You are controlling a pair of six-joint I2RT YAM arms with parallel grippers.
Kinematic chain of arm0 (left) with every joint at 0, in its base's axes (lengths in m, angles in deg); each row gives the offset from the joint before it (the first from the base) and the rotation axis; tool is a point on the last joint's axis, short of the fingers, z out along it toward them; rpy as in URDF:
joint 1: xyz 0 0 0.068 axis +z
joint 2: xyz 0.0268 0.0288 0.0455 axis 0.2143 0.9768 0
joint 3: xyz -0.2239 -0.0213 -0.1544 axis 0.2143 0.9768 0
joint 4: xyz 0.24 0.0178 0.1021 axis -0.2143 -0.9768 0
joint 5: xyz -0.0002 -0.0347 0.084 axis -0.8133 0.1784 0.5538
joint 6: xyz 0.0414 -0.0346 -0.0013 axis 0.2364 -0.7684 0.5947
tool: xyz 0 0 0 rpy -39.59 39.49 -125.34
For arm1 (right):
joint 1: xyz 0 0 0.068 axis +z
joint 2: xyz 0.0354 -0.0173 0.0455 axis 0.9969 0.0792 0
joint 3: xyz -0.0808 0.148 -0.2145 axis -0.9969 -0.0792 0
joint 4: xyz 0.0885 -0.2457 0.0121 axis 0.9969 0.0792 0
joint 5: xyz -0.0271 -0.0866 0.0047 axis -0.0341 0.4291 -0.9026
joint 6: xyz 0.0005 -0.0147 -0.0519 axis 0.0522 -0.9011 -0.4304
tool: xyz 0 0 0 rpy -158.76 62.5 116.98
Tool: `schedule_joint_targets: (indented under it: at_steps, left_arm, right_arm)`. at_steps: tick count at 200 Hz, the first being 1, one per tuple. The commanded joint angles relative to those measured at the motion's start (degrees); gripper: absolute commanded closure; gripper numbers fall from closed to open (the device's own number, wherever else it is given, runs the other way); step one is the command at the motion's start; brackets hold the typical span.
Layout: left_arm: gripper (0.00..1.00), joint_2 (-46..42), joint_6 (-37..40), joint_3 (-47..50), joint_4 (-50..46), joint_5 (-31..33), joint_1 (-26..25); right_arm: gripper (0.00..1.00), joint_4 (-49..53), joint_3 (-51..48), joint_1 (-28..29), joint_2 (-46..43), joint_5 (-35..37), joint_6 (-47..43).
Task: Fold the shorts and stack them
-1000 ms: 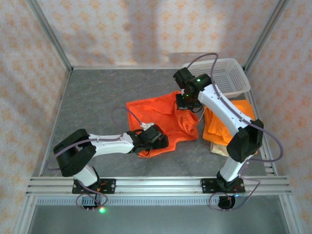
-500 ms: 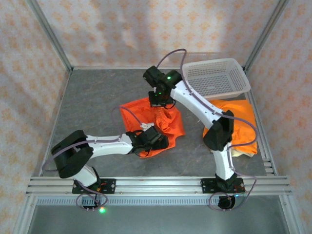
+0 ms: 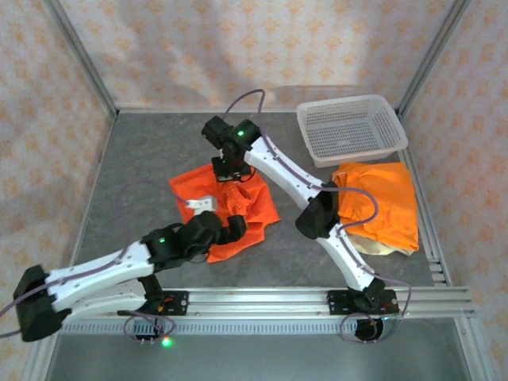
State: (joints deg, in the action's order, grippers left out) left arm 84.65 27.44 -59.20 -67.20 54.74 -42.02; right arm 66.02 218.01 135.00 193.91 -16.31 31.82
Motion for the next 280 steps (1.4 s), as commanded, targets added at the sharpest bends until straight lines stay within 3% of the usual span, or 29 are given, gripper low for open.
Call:
schedule_joint_targets:
  at_steps: [1,25,38,67,85,125,143,205,280]
  left_arm:
    - [0.0,-10.63,-3.1,2.06,-7.45,13.04,-0.2]
    - [0.0,-21.02,-3.48,1.43,-12.64,21.36,-0.16]
    - [0.0,-24.24,-3.16,-0.08,-15.42,25.31,0.07]
    - [0.0,-25.78,-4.22,-4.19,-20.63,28.9,2.46]
    - [0.0,-22.46,-4.1,-6.53,-21.29,24.04,7.0]
    - [0.01,-5.67,-2.08,-8.72,-16.38,-5.52,24.86]
    - [0.03,2.65,-0.75,-9.77,-14.89,-12.61,29.28]
    - [0.04,23.42,5.82,-16.98,-12.35,-20.12,34.83]
    - [0.04,27.35,6.02,-15.73,-11.08,-20.01,34.88]
  right_arm:
    - [0.8,3.57,7.4,1.28,5.2,-7.58,1.81]
    - [0.52,6.07,20.36,2.22,12.59,-15.18,2.82]
    - [0.3,8.34,28.78,2.23,15.82,-16.29,3.87]
    - [0.12,10.24,29.09,1.36,11.78,-11.72,1.43]
    - [0.11,13.03,29.09,-0.38,8.88,-5.8,-0.03]
    - [0.11,18.76,29.06,-2.87,2.67,7.48,-4.02]
    - [0.11,19.76,29.05,-2.96,0.37,12.71,-5.79]
    - [0.12,21.53,29.01,-4.01,-4.99,26.75,-6.79]
    - [0.15,21.79,28.82,-2.5,-7.97,32.34,-7.92]
